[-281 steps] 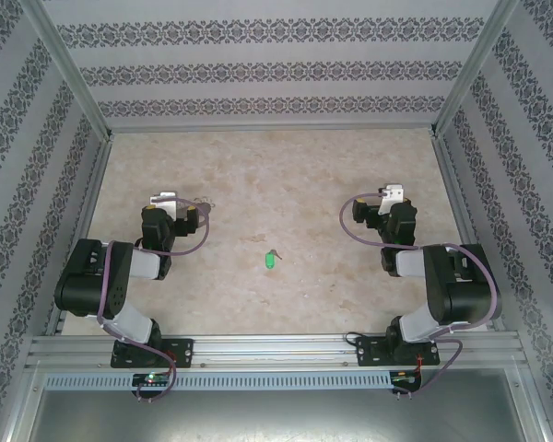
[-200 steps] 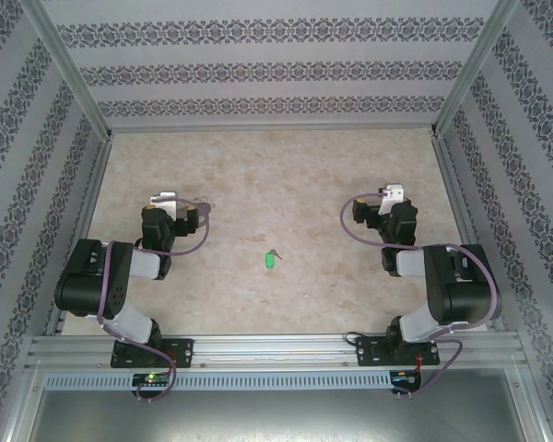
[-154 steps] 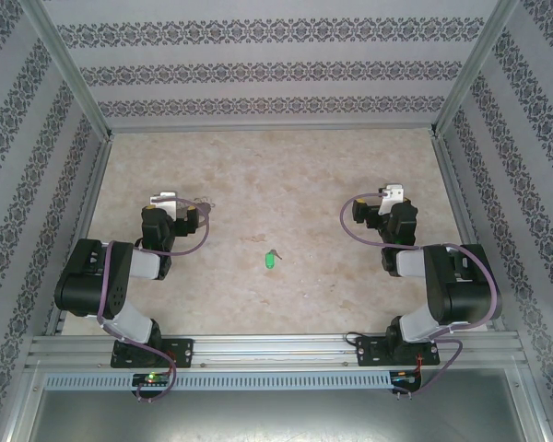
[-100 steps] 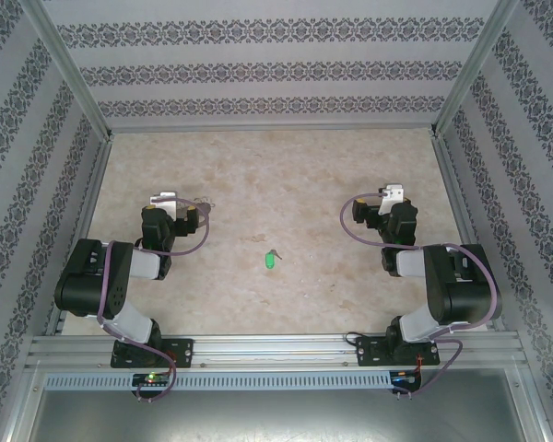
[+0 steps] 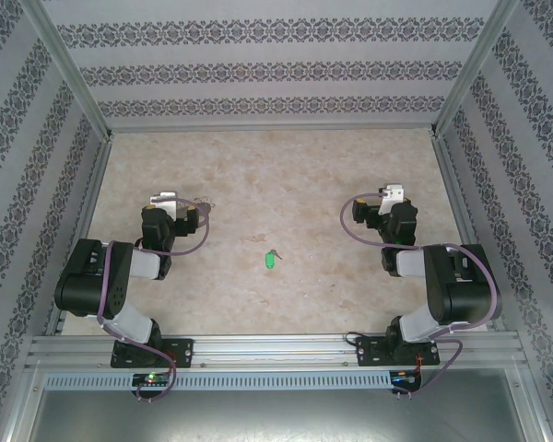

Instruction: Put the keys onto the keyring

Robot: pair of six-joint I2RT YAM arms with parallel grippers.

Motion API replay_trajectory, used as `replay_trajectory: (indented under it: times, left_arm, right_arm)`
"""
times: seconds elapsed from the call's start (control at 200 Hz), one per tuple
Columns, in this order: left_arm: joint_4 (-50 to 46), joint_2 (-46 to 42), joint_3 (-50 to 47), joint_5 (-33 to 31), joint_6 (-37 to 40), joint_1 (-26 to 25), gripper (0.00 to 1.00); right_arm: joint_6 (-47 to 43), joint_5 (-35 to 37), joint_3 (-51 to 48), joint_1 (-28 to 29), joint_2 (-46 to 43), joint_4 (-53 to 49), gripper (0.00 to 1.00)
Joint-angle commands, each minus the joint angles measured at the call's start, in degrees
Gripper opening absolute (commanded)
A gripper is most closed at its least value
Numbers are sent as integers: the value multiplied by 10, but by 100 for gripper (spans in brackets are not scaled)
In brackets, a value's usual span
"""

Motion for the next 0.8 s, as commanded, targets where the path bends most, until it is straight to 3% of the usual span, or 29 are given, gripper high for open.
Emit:
replay_trajectory:
  times: [0.0, 0.595, 0.794]
  left_arm:
    - [16, -1, 7, 10, 5, 10, 100]
    - [14, -1, 8, 15, 4, 11, 100]
    - [-19, -25, 14, 24, 9, 11, 100]
  right_arm:
    - [9, -5, 2, -8, 2, 15, 98]
    - [8, 32, 2, 1, -1, 14, 98]
    - [9, 50, 0, 2, -44, -20, 98]
